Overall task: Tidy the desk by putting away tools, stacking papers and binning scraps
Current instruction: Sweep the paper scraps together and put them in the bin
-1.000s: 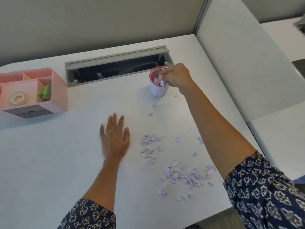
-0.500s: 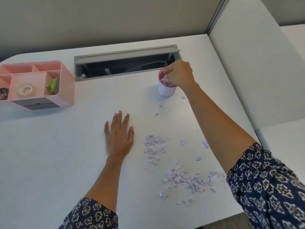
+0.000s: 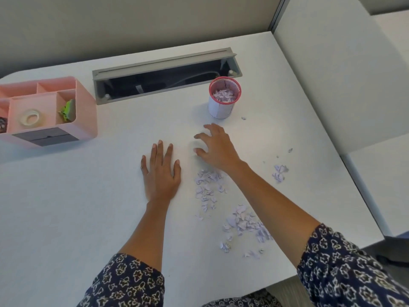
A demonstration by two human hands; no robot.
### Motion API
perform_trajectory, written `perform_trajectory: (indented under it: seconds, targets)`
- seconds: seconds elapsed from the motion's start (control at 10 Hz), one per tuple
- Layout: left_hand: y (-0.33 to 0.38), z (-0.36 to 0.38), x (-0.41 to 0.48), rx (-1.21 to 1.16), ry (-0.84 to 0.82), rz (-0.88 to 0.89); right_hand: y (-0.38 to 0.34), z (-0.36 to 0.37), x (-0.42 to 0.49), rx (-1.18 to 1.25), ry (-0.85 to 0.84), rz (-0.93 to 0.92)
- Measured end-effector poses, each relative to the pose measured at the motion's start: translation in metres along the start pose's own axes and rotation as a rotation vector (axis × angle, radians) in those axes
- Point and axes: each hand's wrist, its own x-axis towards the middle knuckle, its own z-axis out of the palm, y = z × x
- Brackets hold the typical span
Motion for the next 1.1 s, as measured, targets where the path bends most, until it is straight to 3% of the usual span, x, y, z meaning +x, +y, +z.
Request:
perform_trajectory:
  seconds: [0.1,0.2,0.3,0.5,0.7,0.8,0.9,1.1]
  targets:
    - [0.000,0.000,0.000,-0.007,0.000,0.002,0.005,0.017,-0.008,-0.098,-0.020,0.017]
    - [0.000,0.001,0.000,0.001,0.003,0.001,0.002,0.030,-0.029,-0.003,0.076,-0.021]
    - [0.000,0.001,-0.001,0.008,0.000,0.000,-0.005,0.033,-0.049,0.067,0.017,-0.033]
    - [0.000,0.000,-0.001,0.005,-0.011,0.002,-0.013,0.049,-0.107,-0.013,-0.118,-0.204]
    - [0.001,0.000,-0.002,-0.003,-0.017,0.010,0.006,0.070,-0.139,-0.194,-0.032,-0.424]
    - [0.001,-0.001,-0.002,0.007,-0.023,0.009,0.031,0.068,-0.146,-0.274,0.073,-0.451]
    - [0.001,-0.001,-0.003,0.007,-0.024,0.008,0.047,0.057,-0.149,-0.270,0.136,-0.351]
    - [0.001,-0.001,-0.003,0.006,-0.018,0.012,0.075,0.008,-0.154,-0.001,0.359,0.272]
